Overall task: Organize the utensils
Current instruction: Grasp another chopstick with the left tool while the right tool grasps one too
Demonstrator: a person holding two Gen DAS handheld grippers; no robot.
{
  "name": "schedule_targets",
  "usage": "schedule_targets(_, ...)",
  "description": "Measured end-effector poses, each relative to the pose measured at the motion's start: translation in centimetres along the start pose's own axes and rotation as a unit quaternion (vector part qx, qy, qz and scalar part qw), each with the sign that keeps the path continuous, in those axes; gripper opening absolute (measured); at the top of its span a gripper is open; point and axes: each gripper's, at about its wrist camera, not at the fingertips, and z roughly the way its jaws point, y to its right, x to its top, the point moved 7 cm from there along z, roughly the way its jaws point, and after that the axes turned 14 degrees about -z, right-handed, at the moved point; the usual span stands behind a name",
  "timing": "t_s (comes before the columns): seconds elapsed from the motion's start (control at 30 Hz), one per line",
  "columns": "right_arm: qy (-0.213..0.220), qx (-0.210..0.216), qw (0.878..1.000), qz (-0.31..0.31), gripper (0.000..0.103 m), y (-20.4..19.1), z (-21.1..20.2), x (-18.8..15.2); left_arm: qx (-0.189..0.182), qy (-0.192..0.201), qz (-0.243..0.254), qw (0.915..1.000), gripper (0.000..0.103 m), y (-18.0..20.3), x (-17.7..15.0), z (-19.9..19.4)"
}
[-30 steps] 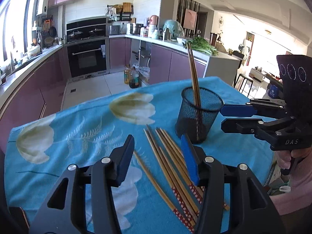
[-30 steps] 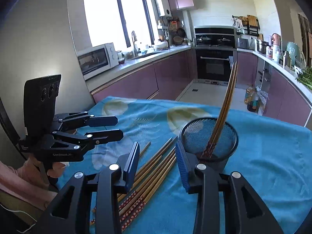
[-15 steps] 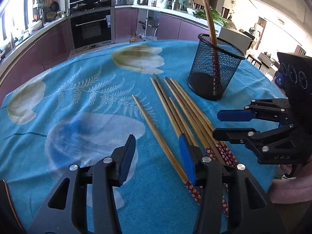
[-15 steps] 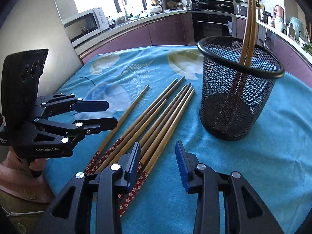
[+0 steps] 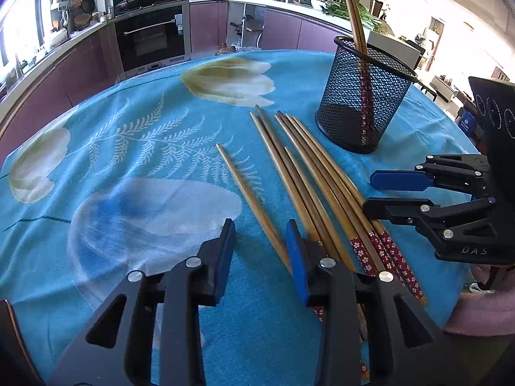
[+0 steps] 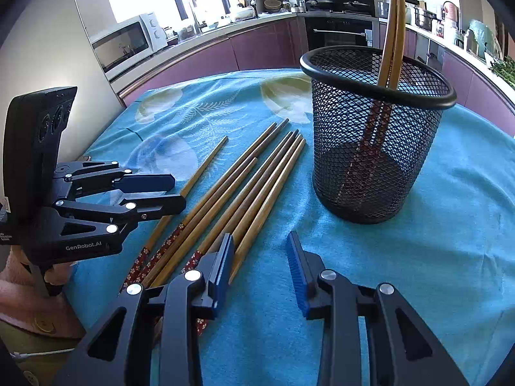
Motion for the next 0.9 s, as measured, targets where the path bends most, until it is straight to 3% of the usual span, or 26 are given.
schedule_targets(0.13, -0.006, -0.010, 1.000, -0.006, 0.031, 0.1, -0.2, -0.2, -0.002, -0.006, -0.004, 1.0000, 0.027, -0.2, -0.2, -0.1)
schedule_targets(0.47, -0.008, -0.039, 0.999, -0.014, 0.027, 0.3, 0.8, 0.7, 0.004, -0.004, -0.006, 1.0000, 0.026, -0.2, 0.0, 0.3)
schedule_targets(0.63, -0.002, -0.037, 0.999, 0.008, 0.012, 0.9, 1.1, 1.0, 0.007, -0.001, -0.019, 0.9998, 0.015, -0.5, 0.2, 0.4)
schedule_targets(0.9, 0.011, -0.031, 0.999, 0.032, 0.006, 1.5, 0.4, 0.8, 0.001, 0.007, -0.036, 0.9993, 0.009, -0.6, 0.2, -0.1)
